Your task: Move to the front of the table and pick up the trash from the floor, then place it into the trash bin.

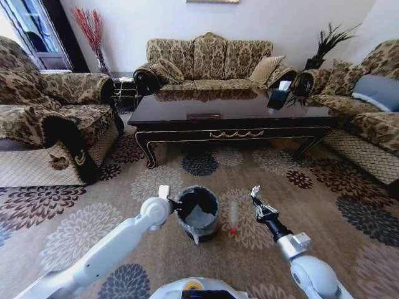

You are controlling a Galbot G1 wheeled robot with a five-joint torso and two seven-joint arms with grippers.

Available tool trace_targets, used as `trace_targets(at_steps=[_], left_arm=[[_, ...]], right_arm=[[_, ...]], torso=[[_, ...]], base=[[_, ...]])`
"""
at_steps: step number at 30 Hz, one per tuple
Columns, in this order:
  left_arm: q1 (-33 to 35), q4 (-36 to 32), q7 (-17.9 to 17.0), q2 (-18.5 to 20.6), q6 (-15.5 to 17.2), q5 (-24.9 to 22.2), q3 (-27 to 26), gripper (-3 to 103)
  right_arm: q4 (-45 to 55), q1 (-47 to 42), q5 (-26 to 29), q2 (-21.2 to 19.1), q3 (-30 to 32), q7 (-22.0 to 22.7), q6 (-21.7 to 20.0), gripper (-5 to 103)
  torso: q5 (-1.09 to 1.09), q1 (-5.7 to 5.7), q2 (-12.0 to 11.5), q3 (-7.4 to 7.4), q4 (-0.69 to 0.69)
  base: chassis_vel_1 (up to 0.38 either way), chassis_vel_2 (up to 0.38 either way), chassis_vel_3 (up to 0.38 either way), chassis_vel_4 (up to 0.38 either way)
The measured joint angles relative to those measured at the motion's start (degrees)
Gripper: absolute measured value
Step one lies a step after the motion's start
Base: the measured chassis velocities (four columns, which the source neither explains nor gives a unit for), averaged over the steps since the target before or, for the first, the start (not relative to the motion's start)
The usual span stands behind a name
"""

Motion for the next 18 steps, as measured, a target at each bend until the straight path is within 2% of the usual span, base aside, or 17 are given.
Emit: trace_targets(at_steps=[6,18], left_arm=[[-4.7,1.7,-1.0,-2.7,0.0,-1.8,4.6,2],[-6.9,3.8,-1.7,-6.3,0.0,-2.0,8.3,2]], right_arm=[[4.1,-1.8,-0.1,0.0,-2.0,-0.9,-0.1,0],[5.6,-4.5,-3.6,-0.7,-3.4,-2.2,0.9,0]], torso=[[0.00,0.00,0.0,0.00,-0.01],[-0.01,0.00,0.0,0.00,-0.01]], base=[[0.000,0.000,0.000,0.000],[0.000,0.000,0.000,0.000]])
